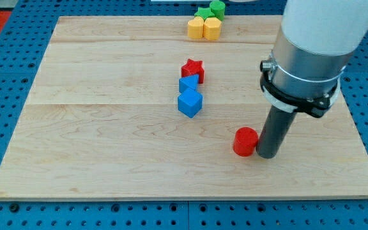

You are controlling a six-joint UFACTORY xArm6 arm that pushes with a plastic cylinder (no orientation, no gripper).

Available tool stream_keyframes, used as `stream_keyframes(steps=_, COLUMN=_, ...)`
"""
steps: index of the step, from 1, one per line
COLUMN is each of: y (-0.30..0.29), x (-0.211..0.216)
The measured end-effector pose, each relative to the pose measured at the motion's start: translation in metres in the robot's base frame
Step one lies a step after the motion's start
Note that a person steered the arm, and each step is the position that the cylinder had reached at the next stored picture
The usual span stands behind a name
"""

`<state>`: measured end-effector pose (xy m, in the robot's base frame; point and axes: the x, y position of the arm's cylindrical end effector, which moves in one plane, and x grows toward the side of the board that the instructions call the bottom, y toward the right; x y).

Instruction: Move the red circle below the blue cube

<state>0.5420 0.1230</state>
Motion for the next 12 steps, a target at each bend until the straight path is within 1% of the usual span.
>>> stream_keyframes(steps=3, y=-0.042, x=-0.004)
stream_keyframes(steps=9, y=-0.082, x=-0.013)
stream_keyframes(steps=12, y=-0.084, x=-0.025)
